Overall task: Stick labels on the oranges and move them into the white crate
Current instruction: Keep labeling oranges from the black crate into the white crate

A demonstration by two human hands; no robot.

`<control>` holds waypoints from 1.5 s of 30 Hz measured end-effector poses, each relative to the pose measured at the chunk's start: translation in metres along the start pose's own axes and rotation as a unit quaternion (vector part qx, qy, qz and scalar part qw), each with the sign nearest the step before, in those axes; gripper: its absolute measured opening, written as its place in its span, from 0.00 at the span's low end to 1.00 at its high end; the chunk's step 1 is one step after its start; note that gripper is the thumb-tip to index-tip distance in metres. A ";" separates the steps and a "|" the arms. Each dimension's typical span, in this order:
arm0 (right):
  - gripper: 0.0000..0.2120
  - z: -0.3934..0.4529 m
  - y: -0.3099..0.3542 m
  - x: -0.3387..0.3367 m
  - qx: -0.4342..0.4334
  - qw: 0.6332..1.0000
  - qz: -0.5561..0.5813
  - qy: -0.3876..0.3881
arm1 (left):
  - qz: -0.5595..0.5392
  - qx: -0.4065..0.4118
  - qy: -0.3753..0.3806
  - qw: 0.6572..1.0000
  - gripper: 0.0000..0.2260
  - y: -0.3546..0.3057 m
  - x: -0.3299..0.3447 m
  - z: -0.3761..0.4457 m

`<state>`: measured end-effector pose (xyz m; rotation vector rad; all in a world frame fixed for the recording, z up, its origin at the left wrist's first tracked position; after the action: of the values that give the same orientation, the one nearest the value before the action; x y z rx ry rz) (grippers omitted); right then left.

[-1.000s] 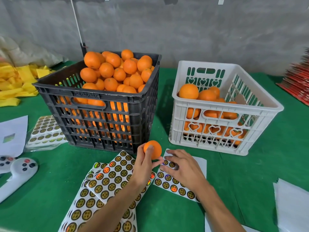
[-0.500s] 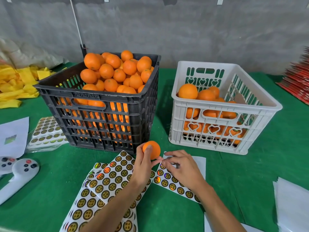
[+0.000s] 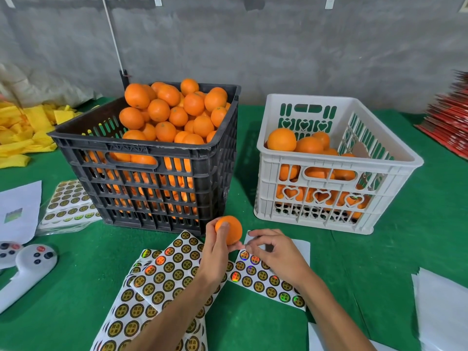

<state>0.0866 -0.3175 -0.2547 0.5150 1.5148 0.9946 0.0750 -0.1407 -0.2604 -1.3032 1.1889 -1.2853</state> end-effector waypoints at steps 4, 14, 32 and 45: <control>0.03 -0.001 -0.003 -0.007 0.016 0.998 0.039 -0.040 | 0.017 -0.009 0.008 1.000 0.17 0.001 0.002 0.000; 0.13 -0.010 0.027 -0.027 -0.030 0.964 0.043 -0.259 | 0.169 0.055 0.085 0.980 0.20 -0.007 0.016 -0.009; 0.24 -0.022 0.043 -0.007 -0.120 0.971 0.054 -0.199 | 0.138 0.044 0.100 0.984 0.19 -0.004 0.017 -0.007; 0.27 -0.016 0.037 -0.032 -0.062 0.945 0.198 -0.254 | 0.089 0.068 0.076 0.991 0.17 -0.088 0.041 0.010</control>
<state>0.0707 -0.3276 -0.2070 0.9305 0.8967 1.1457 0.0872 -0.1726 -0.1691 -0.9920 1.2697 -1.3287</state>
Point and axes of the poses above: each hand's wrist, its own z-axis towards the middle knuckle, its own x-axis out of the palm, y = z × x, the point moved 6 cm from there along z, towards the middle knuckle, and after that the axes turned 4 degrees about y, right-handed, at the moved point
